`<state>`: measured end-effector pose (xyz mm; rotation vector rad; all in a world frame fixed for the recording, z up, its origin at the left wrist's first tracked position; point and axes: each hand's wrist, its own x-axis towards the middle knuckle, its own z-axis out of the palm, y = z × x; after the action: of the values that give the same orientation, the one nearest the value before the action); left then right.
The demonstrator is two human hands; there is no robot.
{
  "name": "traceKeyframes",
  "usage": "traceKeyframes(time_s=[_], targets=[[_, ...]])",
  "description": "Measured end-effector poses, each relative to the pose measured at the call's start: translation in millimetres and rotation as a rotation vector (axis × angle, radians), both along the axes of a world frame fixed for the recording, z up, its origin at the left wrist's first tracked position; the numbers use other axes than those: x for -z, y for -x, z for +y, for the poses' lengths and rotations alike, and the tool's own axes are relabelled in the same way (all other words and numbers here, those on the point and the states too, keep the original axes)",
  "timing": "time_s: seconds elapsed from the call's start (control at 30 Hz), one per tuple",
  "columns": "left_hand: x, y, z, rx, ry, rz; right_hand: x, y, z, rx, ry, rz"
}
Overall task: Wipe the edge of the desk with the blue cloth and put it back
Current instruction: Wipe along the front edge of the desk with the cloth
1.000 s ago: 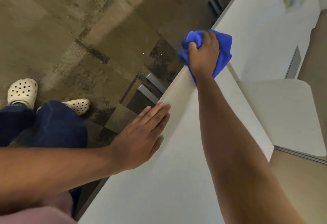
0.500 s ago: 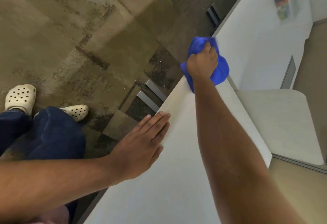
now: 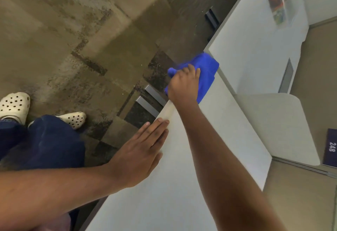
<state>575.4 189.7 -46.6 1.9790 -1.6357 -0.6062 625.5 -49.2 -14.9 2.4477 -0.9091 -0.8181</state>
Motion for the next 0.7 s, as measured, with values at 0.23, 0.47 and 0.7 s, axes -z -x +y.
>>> traceKeyframes(time_s=[0.23,0.47,0.7], targets=[[-1,2,1,-0.003,0.0,0.028,3,9,-17,-0.111,-0.107,-0.265],[0,3,0,0.031,-0.04,0.063,1,30,-103,0.034,-0.404,-0.881],[3,6,2,-0.016,0.053,0.099,8,52,-54,0.365,-0.192,-0.879]])
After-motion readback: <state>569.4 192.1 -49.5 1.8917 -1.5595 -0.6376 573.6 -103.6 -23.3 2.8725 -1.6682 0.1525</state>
